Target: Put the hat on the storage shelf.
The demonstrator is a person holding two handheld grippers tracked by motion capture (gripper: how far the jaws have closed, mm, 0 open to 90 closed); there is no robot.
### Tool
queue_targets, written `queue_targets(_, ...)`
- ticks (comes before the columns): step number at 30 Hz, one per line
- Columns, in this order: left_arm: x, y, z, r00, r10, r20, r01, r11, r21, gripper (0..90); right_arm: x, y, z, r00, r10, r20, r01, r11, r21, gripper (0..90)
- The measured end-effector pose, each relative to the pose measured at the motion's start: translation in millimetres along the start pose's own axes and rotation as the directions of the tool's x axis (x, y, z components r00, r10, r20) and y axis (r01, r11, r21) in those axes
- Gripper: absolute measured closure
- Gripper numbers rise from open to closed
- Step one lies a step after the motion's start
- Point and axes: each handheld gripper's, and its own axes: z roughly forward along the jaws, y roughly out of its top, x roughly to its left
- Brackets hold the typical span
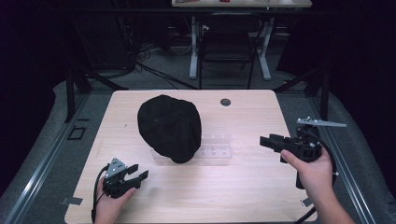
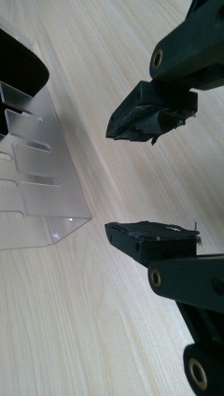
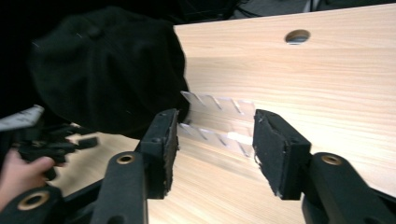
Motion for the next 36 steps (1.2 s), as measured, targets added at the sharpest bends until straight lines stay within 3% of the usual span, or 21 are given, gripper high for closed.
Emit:
queue_targets(7, -0.1, -0.2, 0.4, 1.0000, 0.001, 0.000, -0.001, 1.0000, -0.002, 47.5, -4.0, -27.2, 10.8, 0.9997, -0.012, 0.022, 0.012, 1.000, -0.001, 46.7)
queue_targets(11, 0.1, -0.3, 0.6, 1.0000, 0.000, 0.002, 0.000, 1.0000, 0.000, 47.4, -3.7, -39.2, 14.1, 0.9969, -0.052, 0.059, 0.051, 0.999, 0.010, 46.7)
queue_targets(19, 0.8, -0.9, 1.4, 1.0000, -0.002, 0.003, 0.002, 1.0000, -0.003, 47.3, -6.0, -61.0, 22.8, 0.9924, -0.089, 0.086, 0.088, 0.996, 0.015, 46.6)
queue_targets(29, 0.7, -1.2, 2.3, 1.0000, 0.001, 0.003, -0.001, 1.0000, -0.001, 47.3, -13.0, -86.7, 35.4, 0.9870, -0.104, 0.123, 0.100, 0.994, 0.036, 46.8)
queue_targets(36, 0.5, -1.4, 2.9, 1.0000, 0.001, 0.003, -0.001, 1.0000, 0.006, 47.3, -22.2, -114.3, 49.4, 0.9830, -0.097, 0.156, 0.092, 0.995, 0.042, 47.3)
